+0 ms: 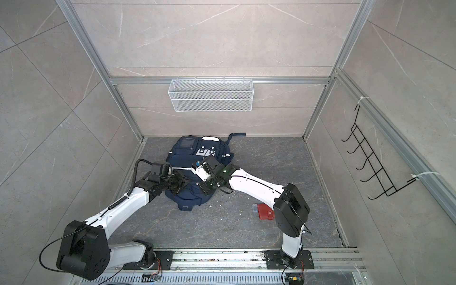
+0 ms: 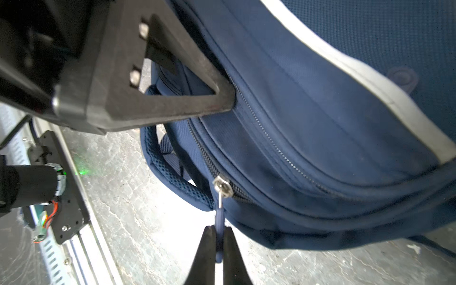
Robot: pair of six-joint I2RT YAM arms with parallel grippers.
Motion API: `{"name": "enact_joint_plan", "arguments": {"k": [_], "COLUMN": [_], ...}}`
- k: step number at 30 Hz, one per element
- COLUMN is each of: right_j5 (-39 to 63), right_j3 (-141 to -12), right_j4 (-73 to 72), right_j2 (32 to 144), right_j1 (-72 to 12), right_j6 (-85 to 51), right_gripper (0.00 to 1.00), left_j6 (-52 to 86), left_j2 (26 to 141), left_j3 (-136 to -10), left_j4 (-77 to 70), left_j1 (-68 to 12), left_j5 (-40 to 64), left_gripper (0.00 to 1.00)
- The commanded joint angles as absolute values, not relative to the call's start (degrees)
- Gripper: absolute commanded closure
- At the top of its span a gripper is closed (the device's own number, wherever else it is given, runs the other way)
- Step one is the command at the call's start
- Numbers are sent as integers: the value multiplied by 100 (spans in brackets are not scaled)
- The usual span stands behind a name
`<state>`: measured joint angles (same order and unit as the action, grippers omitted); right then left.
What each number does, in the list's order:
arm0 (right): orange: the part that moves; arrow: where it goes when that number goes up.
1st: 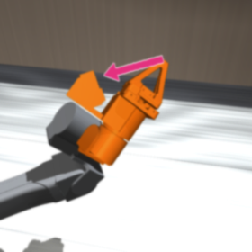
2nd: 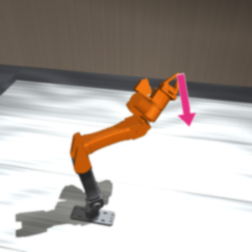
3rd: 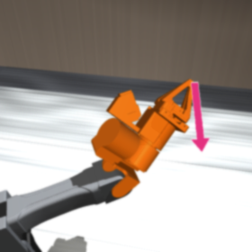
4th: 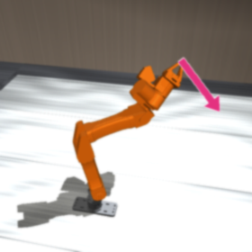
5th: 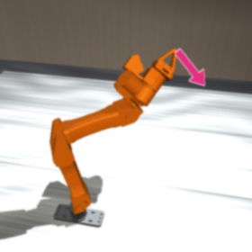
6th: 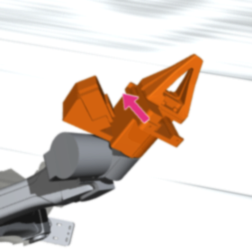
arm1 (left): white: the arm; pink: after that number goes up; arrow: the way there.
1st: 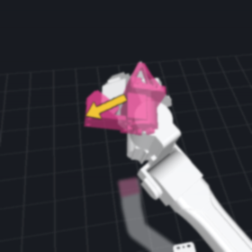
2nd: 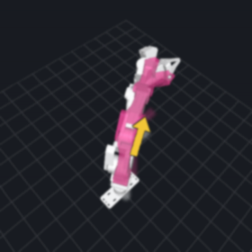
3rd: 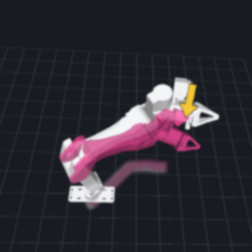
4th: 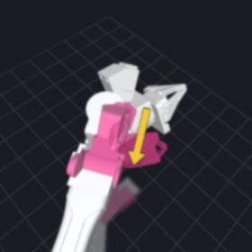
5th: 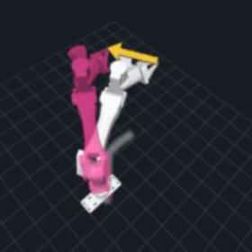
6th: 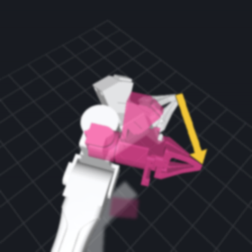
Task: Pack books, pencil case, and school supplies into a backpack
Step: Zip the student bag at the top-center of the table.
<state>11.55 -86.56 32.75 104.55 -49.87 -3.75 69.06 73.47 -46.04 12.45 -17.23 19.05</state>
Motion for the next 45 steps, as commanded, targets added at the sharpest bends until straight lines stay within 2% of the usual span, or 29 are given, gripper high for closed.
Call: {"name": "enact_joint_plan", "arguments": {"k": [1,9,17,28,34,35,37,40,42,43,45], "right_j5": [643,498,436,266,858,891,1031,1010,992,993,1083], "right_j3": [-8549,-8171,-8533,-8974,-8781,-8628,-8367,-8238,-8208,-8215,-8234], "right_j4": [3545,3447,3453,3155,3260,3200,3146,3322,3432,3493,3569], "right_j2": [10307,9954,10279,10831,10513,10370,10096,9858,9742,9693,9629], "right_j1": [-4781,-3899,-3018,-2620,-2896,-3014,-3125,-3269,-3405,-3488,-3652], "right_j6": [-640,-703,-257,263,1347,1481,1560,1549,1626,1696,1890], "right_gripper": [100,100,100,100,100,98,83,66,41,32,27], "left_j6": [6730,6082,5054,4667,4409,4388,4368,4386,4397,4390,4355], "left_j2": [7092,7112,7181,6939,7061,7101,7166,7213,7230,7242,7269], "left_j3": [-4614,-4718,-4972,-4991,-5179,-5209,-5270,-5277,-5261,-5247,-5229], "left_j4": [1106,1491,2347,2771,2984,2981,2948,2882,2857,2848,2848], "left_j1": [-1578,-1367,-1367,-1370,-1376,-1372,-1376,-1372,-1372,-1373,-1377], "left_j5": [1742,2032,2230,2310,2304,2305,2277,2278,2314,2334,2383], "left_gripper": [100,100,100,100,100,100,100,100,100,100,100]}}
